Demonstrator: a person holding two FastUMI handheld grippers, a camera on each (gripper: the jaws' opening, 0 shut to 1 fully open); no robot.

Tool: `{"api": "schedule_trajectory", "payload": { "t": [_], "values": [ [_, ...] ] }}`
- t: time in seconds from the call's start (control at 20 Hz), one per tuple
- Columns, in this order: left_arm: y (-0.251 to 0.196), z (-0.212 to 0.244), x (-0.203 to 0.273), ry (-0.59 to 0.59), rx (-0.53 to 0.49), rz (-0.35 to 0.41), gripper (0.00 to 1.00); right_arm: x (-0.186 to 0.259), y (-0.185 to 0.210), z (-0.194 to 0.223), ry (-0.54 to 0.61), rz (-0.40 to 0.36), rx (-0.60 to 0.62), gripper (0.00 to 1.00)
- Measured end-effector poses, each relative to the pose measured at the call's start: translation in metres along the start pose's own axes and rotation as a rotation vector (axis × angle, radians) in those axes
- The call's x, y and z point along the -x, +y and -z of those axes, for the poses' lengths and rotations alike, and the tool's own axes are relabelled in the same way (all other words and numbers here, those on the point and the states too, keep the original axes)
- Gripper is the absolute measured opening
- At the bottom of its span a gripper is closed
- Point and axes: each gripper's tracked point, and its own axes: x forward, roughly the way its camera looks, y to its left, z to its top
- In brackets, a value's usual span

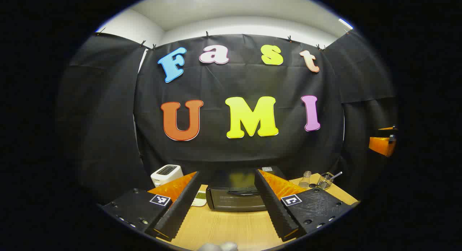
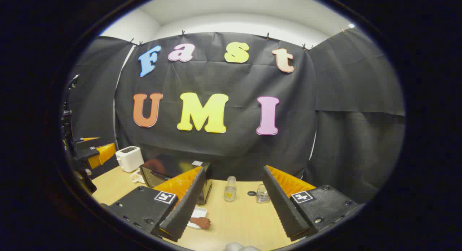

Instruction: Open the electric oven with the left hand, put the food in, and close the electric oven.

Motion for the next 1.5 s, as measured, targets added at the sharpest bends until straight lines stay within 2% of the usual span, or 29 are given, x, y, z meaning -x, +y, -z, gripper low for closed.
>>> {"api": "schedule_trajectory", "payload": {
  "t": [0.1, 0.2, 0.35, 0.4, 0.45, 0.5, 0.6, 0.95, 1.0, 1.2, 1.25, 1.3, 1.4, 1.45, 1.5],
  "values": [
    [-0.001, 0.003, -0.004, 0.001, 0.003, 0.001, 0.95, 0.002, -0.003, 0.000, -0.002, 0.015, -0.002, 0.96],
    [-0.003, 0.003, -0.006, 0.004, 0.013, 0.011, 0.95, 0.003, -0.005, 0.001, -0.002, 0.027, -0.002, 1.00],
    [-0.007, 0.007, -0.010, 0.010, 0.019, 0.026, 0.95, 0.004, -0.005, 0.005, 0.010, 0.040, 0.003, 1.00],
    [-0.008, 0.007, -0.011, 0.012, 0.018, 0.029, 0.95, 0.003, -0.006, 0.005, 0.009, 0.042, 0.006, 0.96],
    [-0.008, 0.008, -0.012, 0.014, 0.018, 0.028, 0.95, 0.003, -0.005, 0.006, 0.012, 0.043, 0.011, 1.00],
    [-0.009, 0.009, -0.012, 0.016, 0.018, 0.030, 0.95, 0.003, -0.004, 0.008, 0.014, 0.040, 0.011, 0.96],
    [-0.009, 0.008, -0.013, 0.011, 0.019, 0.032, 0.95, 0.002, 0.000, 0.007, 0.013, 0.031, -0.001, 1.00],
    [-0.014, 0.020, -0.054, 0.013, 0.012, 0.026, 0.95, 0.004, 0.007, 0.009, 0.040, -0.015, 0.010, 1.00],
    [-0.017, 0.026, -0.064, 0.019, 0.014, 0.031, 0.95, 0.006, 0.005, 0.008, 0.044, -0.011, 0.013, 0.96],
    [-0.034, 0.057, -0.109, 0.058, -0.010, 0.053, 0.95, 0.017, -0.008, 0.013, 0.074, 0.024, 0.020, 0.96],
    [-0.041, 0.068, -0.120, 0.075, -0.009, 0.070, 0.85, 0.020, -0.012, 0.016, 0.084, 0.037, 0.025, 0.96],
    [-0.047, 0.079, -0.132, 0.089, -0.009, 0.080, 0.95, 0.024, -0.018, 0.019, 0.093, 0.053, 0.028, 0.97],
    [-0.055, 0.105, -0.150, 0.138, -0.013, 0.089, 0.96, 0.028, -0.026, 0.026, 0.120, 0.082, 0.034, 0.96],
    [-0.058, 0.117, -0.158, 0.159, -0.017, 0.092, 0.97, 0.030, -0.030, 0.031, 0.135, 0.096, 0.034, 1.00],
    [-0.059, 0.130, -0.167, 0.182, -0.013, 0.094, 0.97, 0.031, -0.035, 0.034, 0.146, 0.108, 0.032, 0.97]
  ]
}}
